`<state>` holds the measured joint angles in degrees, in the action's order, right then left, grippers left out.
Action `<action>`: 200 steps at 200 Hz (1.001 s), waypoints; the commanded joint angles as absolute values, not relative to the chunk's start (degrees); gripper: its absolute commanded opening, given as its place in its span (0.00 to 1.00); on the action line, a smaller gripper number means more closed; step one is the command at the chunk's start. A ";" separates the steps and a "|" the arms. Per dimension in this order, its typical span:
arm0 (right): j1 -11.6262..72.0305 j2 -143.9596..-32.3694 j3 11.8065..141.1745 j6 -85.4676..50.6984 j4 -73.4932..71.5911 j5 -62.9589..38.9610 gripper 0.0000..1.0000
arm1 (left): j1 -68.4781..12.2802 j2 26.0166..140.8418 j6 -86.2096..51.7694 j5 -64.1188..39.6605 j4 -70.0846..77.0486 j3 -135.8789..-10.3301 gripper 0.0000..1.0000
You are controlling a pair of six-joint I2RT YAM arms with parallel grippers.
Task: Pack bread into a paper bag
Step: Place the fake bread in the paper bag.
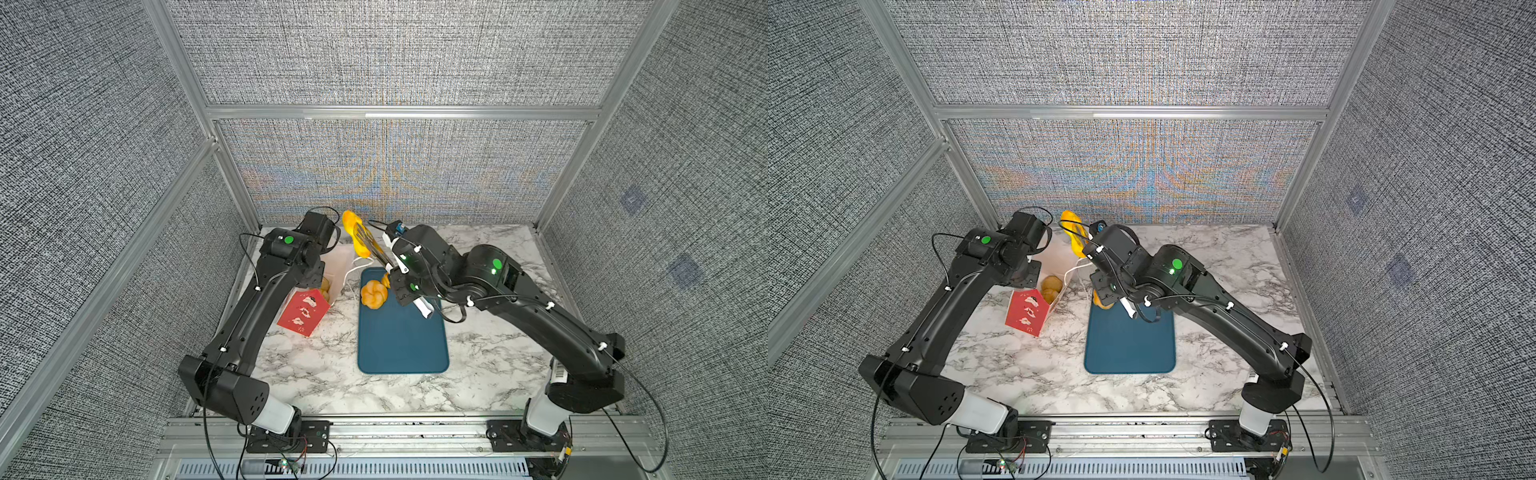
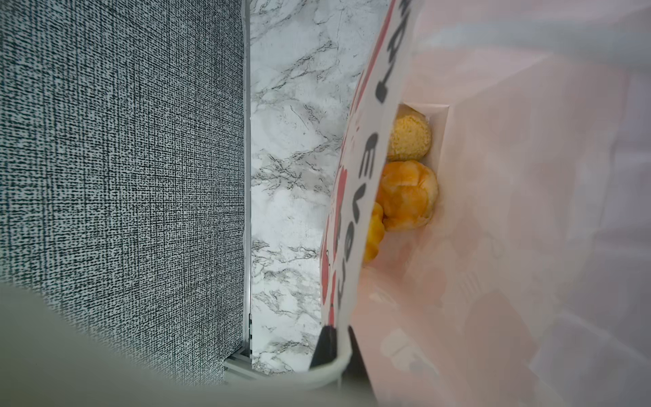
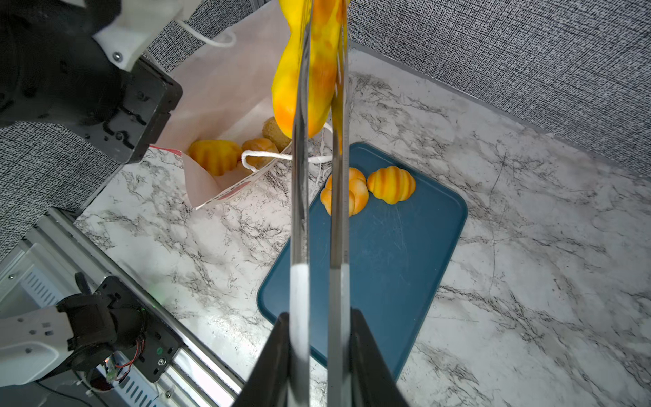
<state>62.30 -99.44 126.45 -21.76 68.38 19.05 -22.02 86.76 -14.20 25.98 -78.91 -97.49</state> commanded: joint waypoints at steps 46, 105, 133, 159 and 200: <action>64.16 -102.07 125.55 -21.63 64.43 17.81 0.15 | -22.06 86.75 -14.25 25.77 -77.73 -97.25 0.02; 64.16 -106.00 130.75 -19.82 63.72 18.15 0.15 | -22.02 86.14 -14.41 26.10 -78.04 -96.79 0.02; 63.98 -107.12 132.44 -18.70 62.80 18.41 0.15 | -22.06 85.88 -14.36 26.28 -78.09 -96.51 0.02; 63.63 -108.23 132.22 -18.12 61.86 18.05 0.15 | -22.06 85.75 -14.50 26.34 -78.15 -96.68 0.02; 63.47 -108.57 129.61 -17.76 59.67 17.92 0.15 | -22.04 85.61 -14.49 26.50 -78.30 -96.68 0.02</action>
